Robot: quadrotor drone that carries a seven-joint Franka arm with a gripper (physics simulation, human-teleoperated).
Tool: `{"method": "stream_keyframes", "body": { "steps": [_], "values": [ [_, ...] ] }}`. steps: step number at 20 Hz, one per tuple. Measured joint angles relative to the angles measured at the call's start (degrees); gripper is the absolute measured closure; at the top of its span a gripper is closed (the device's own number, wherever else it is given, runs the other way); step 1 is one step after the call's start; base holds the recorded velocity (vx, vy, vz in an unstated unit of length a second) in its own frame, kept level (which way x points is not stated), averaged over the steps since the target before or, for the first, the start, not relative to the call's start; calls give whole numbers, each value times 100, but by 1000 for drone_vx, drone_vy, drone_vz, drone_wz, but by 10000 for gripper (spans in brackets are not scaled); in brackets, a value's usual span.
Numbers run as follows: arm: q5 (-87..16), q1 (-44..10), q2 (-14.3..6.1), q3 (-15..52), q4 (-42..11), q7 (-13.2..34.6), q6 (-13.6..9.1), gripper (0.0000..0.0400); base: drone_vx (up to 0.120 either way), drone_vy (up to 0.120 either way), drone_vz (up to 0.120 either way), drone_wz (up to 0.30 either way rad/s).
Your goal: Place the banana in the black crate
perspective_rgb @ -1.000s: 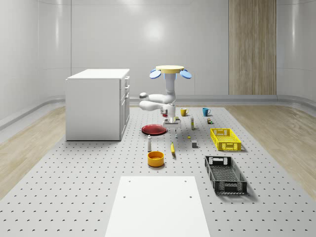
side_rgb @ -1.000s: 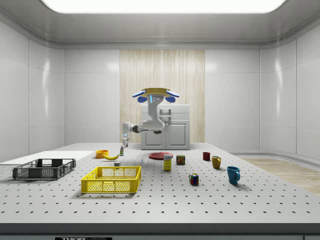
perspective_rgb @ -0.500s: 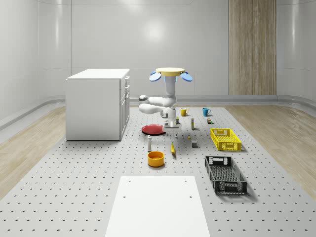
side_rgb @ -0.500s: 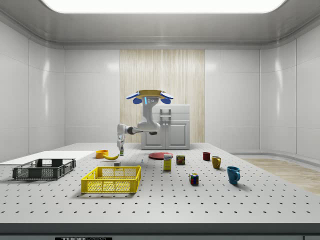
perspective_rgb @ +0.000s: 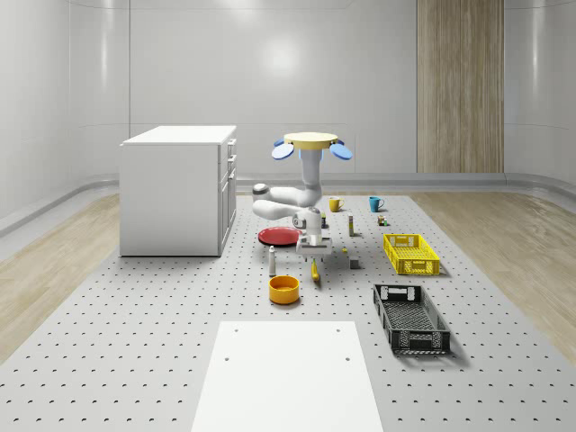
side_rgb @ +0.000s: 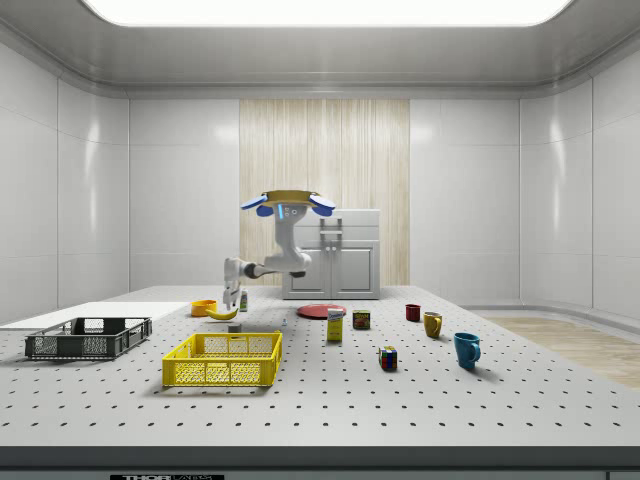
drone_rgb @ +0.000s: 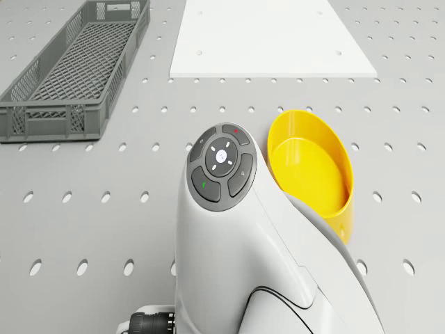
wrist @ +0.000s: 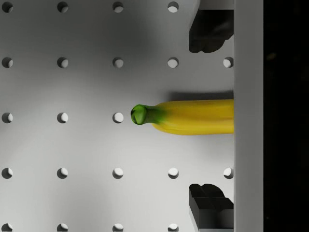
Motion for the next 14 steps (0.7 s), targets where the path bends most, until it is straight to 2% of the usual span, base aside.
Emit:
{"method": "stream_keyframes", "body": {
  "steps": [8, 14],
  "values": [
    [19, -10, -47, 7, 2, 8, 44, 0, 120, 0, 0, 0],
    [-265, -49, -93, -302, 60, 8, 183, 0, 0, 0, 0, 0]
  ]
}}
